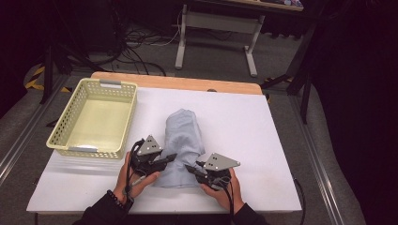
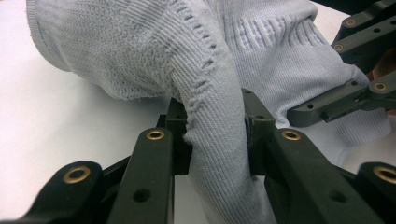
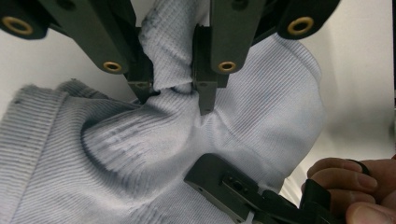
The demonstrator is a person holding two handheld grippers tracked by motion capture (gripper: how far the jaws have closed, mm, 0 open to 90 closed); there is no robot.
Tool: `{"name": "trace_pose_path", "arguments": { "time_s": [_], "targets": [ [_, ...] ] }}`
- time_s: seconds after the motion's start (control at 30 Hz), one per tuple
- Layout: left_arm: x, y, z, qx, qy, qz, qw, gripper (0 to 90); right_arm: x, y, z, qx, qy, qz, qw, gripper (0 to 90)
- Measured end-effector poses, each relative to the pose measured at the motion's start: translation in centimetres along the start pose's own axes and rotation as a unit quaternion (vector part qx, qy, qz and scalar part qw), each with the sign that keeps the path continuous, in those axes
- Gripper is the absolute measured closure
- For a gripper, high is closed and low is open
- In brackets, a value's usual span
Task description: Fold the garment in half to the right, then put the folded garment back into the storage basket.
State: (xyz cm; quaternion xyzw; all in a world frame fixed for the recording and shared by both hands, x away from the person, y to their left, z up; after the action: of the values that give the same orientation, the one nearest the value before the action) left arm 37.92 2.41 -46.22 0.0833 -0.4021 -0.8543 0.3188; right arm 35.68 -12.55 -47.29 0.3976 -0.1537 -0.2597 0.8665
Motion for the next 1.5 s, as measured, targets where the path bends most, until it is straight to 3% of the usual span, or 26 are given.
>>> {"name": "trace_pose_path", "arguments": {
  "time_s": [0.43,1.5],
  "targets": [
    [-0.18,-0.23,0.38,0.003,0.002,0.006,1.0,70.6,-0.23,0.34,-0.39,0.002,0.004,0.006,1.0,75.8],
    [-0.13,0.39,0.69,0.009,0.013,-0.009,0.9998,70.6,-0.14,0.55,-0.17,0.01,0.001,0.004,0.9999,75.8]
  ]
}}
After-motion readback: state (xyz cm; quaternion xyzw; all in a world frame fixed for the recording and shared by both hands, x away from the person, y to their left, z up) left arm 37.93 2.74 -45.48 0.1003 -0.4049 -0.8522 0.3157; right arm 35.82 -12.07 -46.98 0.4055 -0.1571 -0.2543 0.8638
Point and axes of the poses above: each handheld gripper's, and its own axes: z roughly backward along the jaws, y roughly out of its top, x roughly to its right, the point moved 7 cm from there along -z, roughly forward along the jaws, and after that the axes turned 11 degrees about -x, right-handed, at the moved point
